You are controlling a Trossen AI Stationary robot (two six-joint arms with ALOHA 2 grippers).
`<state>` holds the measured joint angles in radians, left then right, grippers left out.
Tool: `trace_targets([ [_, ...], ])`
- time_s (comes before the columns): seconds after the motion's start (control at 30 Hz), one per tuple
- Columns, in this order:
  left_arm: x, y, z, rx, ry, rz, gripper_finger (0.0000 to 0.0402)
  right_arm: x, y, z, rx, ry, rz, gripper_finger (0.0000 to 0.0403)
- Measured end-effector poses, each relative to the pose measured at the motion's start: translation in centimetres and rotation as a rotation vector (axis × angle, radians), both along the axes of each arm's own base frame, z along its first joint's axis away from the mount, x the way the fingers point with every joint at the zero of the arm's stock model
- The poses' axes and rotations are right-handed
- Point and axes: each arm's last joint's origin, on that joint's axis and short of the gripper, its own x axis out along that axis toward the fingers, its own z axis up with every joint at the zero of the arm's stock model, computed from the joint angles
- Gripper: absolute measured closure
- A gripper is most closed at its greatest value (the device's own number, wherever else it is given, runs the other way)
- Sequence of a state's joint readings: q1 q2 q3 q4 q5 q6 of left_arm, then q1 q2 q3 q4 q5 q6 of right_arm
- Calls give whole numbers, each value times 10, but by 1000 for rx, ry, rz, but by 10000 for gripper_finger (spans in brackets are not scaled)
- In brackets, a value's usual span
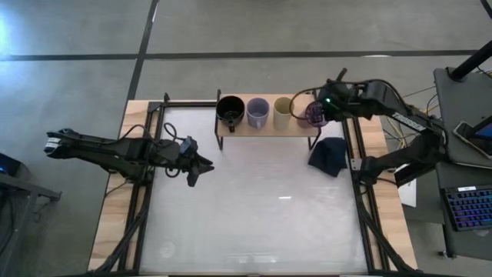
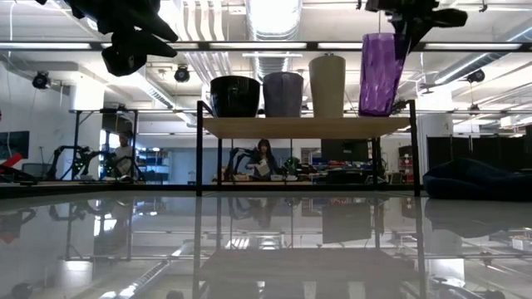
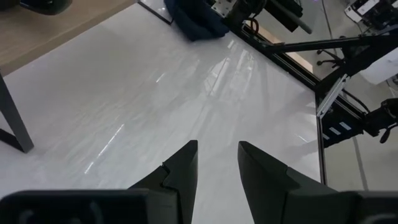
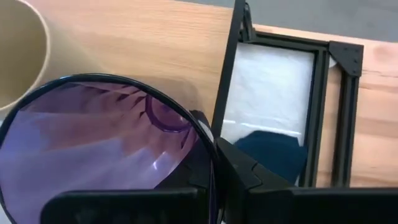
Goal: Stack small to large cups/mugs on shelf
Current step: Put the violet cup on the shelf
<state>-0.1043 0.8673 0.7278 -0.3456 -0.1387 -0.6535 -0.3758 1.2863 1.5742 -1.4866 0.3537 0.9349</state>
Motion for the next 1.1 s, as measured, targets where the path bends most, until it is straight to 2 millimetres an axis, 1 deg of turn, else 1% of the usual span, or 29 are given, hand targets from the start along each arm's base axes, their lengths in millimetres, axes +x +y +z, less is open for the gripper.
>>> trace_targets([
  [0.2, 0, 0, 2, -21, -6, 10, 301, 11, -16, -4, -9, 6, 43, 391],
  [0.4, 0, 0, 2, -44, -11, 21, 301, 17, -26, 1, -9, 6, 85, 391],
  [0.53, 0, 0, 2, -46, -7, 23, 301, 17, -27, 8, -4, 12, 100, 391],
  [0.7, 1, 0, 3, -47, -22, 23, 301, 15, -25, 8, 54, 121, 106, 391],
  [0.93, 3, 0, 2, -44, -16, 22, 301, 25, -31, 7, 38, 115, 136, 390],
  [1.1, 4, 0, 1, -45, -14, 22, 301, 28, -33, 6, 44, 122, 143, 390],
])
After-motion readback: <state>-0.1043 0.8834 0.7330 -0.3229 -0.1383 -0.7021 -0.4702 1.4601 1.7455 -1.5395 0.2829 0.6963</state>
